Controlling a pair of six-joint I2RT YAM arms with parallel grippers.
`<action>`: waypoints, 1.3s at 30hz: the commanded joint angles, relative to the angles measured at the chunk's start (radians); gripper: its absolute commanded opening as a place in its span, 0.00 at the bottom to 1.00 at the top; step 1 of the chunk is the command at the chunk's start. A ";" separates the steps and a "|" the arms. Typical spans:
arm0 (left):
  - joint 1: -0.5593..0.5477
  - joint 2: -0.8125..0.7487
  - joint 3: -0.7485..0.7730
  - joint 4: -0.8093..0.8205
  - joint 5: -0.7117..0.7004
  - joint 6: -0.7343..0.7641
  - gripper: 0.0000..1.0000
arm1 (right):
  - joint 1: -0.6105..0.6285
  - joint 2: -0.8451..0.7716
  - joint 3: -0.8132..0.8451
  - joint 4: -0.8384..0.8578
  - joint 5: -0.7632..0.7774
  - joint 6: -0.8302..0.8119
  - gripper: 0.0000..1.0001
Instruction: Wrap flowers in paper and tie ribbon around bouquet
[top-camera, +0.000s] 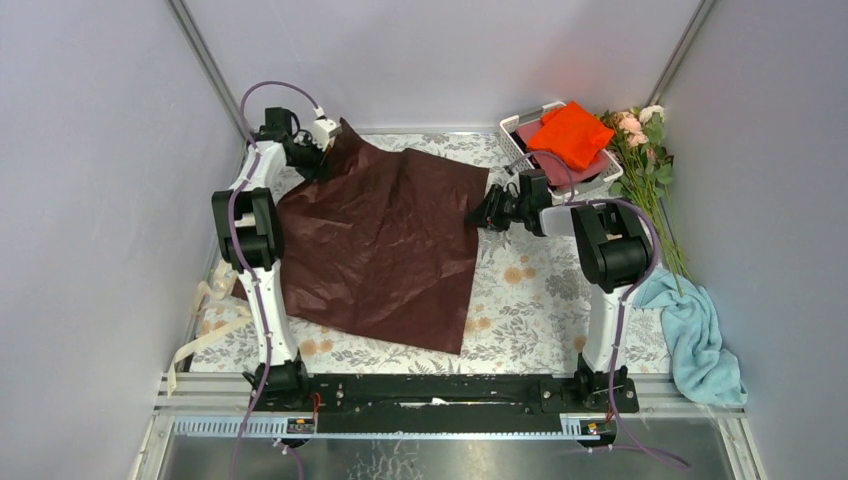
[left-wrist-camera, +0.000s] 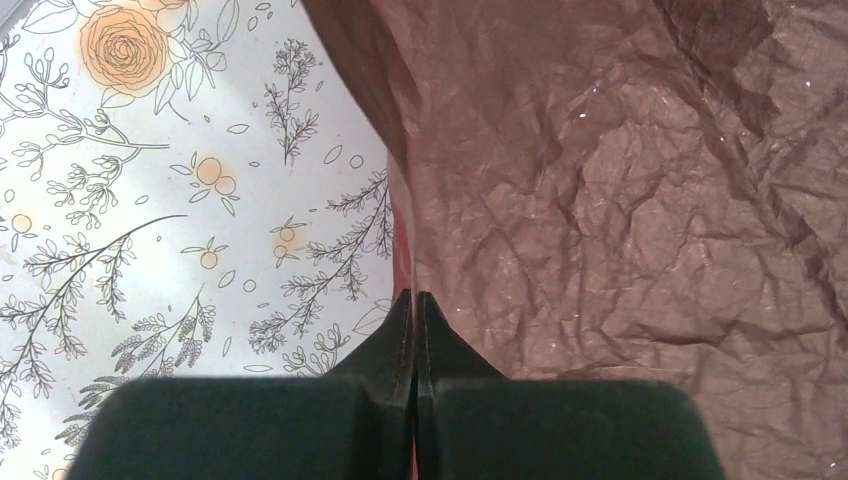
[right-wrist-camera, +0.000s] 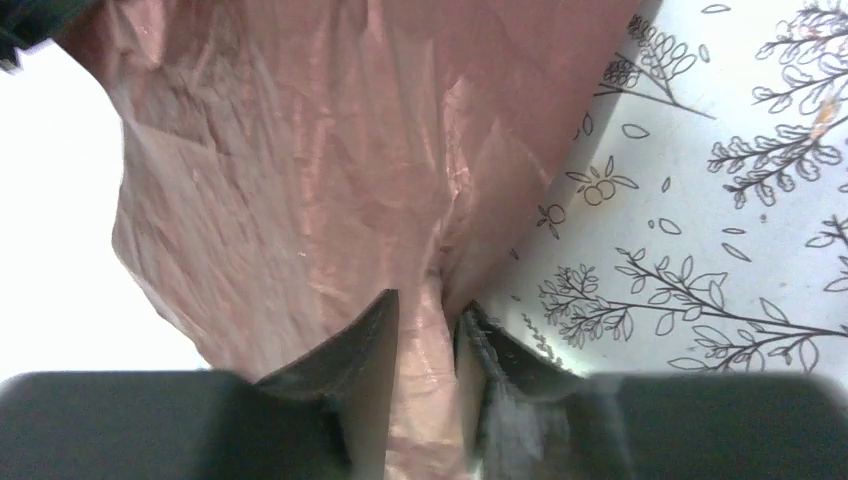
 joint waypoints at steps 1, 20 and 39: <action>0.005 -0.011 -0.008 0.060 -0.012 0.029 0.00 | 0.013 -0.029 0.001 0.073 -0.002 0.071 0.18; -0.235 -0.007 -0.067 0.339 -0.201 -0.141 0.00 | 0.034 -0.773 -0.508 -0.411 0.514 -0.008 0.00; -0.276 -0.374 -0.231 0.225 -0.502 -0.269 0.99 | 0.272 -0.762 -0.198 -0.662 1.059 -0.258 0.91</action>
